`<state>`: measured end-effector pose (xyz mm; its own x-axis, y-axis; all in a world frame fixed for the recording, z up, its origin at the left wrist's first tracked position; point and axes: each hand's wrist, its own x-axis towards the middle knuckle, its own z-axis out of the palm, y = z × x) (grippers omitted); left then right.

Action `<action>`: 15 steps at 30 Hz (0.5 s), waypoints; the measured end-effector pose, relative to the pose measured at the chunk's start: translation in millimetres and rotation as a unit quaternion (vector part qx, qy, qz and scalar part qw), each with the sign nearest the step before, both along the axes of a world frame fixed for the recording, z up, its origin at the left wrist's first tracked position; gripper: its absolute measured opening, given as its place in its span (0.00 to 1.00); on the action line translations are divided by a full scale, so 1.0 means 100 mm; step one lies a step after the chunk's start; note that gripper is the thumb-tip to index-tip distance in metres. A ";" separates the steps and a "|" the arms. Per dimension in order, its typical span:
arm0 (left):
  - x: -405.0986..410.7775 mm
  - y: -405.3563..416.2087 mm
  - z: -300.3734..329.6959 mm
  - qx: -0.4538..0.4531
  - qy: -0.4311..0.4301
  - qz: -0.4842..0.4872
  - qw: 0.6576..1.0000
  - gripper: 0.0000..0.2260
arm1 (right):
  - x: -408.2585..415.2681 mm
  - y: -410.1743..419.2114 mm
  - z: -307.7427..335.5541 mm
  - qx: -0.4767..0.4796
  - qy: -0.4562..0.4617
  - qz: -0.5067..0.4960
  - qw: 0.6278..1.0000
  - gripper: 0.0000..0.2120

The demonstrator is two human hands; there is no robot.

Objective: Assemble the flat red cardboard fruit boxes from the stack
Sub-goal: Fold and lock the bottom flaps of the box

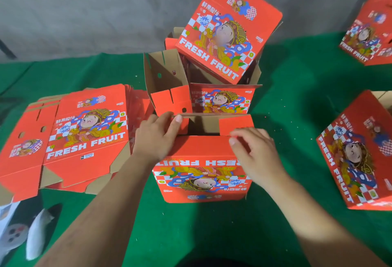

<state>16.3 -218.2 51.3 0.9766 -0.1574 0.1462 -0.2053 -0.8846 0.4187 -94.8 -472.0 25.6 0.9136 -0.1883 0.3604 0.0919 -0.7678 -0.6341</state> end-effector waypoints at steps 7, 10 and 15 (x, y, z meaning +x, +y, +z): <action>-0.02 0.08 -0.03 -0.137 0.162 -0.029 0.977 0.35 | 0.30 -0.09 0.18 0.113 0.199 -0.053 0.972 0.42; -0.03 -0.05 0.02 -0.011 0.178 0.033 0.983 0.53 | 0.39 -0.07 0.24 -0.018 0.308 -0.017 0.951 0.51; -0.08 -0.10 0.00 0.045 0.134 0.022 0.990 0.43 | 0.47 0.03 0.27 -0.144 0.327 -0.084 0.930 0.48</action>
<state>8.2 -228.5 51.6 0.9846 -0.1138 -0.1325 -0.0571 -0.9266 0.3716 -47.8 -468.6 52.8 0.9220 -0.3290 -0.2042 -0.3768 -0.8837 -0.2777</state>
